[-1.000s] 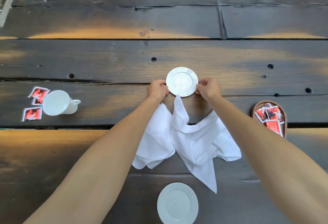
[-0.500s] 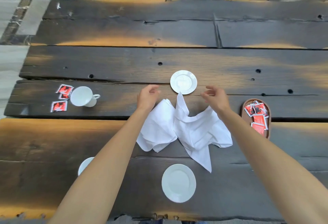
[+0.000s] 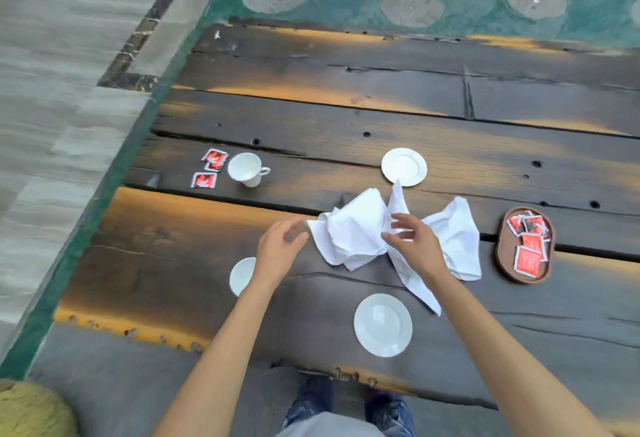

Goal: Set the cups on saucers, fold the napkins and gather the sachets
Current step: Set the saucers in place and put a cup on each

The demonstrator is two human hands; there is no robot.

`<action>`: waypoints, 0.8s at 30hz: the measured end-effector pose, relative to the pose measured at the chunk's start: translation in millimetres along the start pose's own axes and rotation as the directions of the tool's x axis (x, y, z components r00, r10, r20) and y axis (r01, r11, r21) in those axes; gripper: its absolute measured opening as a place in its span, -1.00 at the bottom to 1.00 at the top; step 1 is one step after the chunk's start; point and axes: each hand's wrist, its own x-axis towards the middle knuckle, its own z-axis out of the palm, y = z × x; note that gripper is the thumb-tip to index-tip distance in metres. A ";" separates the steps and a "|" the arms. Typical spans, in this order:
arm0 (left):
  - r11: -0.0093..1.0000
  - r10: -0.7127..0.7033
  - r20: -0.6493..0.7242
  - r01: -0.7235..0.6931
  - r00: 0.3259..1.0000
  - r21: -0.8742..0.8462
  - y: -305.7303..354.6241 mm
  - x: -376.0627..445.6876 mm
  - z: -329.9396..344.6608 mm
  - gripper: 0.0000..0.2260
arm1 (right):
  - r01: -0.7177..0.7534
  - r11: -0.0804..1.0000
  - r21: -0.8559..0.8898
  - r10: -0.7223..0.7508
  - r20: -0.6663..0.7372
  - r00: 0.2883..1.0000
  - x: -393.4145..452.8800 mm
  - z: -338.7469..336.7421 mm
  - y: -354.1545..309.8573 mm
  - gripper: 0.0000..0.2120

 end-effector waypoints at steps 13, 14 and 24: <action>0.989 -0.143 -0.090 0.138 0.986 -0.056 -105.6 -67.1 -98.8 -0.58 | 0.042 0.996 -0.083 -0.017 0.282 0.959 -54.0 128.1 -9.5 -0.69; 0.988 -0.150 -0.080 0.146 0.985 -0.058 -110.8 -68.9 -100.7 -0.55 | 0.037 0.995 -0.095 -0.007 0.298 0.955 -55.0 135.3 -9.7 -0.70; 0.954 -0.289 -0.072 0.280 0.955 -0.110 -157.3 -63.8 -96.0 -0.61 | 0.048 0.982 -0.184 0.013 0.314 0.949 -38.3 193.3 -14.3 -0.77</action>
